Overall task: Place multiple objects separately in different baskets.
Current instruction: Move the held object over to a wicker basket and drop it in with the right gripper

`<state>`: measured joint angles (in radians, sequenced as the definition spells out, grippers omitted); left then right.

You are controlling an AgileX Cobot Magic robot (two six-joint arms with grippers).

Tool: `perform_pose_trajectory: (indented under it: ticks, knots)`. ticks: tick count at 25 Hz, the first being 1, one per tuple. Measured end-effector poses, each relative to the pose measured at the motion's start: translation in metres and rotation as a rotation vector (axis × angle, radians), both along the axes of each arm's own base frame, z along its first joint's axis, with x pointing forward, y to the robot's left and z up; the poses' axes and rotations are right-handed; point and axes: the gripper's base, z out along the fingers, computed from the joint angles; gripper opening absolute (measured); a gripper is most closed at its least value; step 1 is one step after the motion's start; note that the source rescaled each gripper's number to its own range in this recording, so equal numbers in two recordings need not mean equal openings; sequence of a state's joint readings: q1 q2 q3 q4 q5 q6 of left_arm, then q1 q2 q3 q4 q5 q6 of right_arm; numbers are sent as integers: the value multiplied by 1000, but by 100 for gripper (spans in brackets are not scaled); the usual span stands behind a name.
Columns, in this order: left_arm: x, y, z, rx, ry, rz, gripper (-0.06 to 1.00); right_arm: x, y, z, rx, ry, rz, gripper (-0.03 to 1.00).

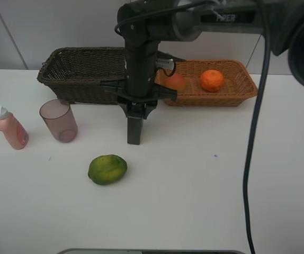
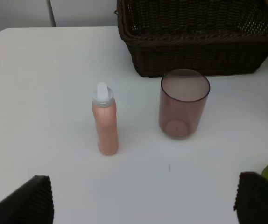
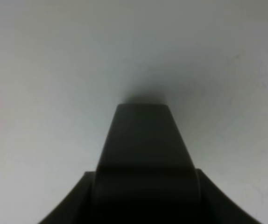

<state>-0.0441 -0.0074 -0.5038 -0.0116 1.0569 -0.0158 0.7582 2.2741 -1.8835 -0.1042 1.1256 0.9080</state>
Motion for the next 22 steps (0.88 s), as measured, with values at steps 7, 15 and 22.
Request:
perform_pose_trajectory:
  ticks: [7, 15, 22]
  knots:
    - [0, 0, 0, 0, 0, 0, 99, 0, 0, 0, -4, -4, 2, 4]
    - [0, 0, 0, 0, 0, 0, 99, 0, -1, 11, 6, -24, 40, 3]
    - [0, 0, 0, 0, 0, 0, 99, 2, 1, 73, 32, -133, 261, 3]
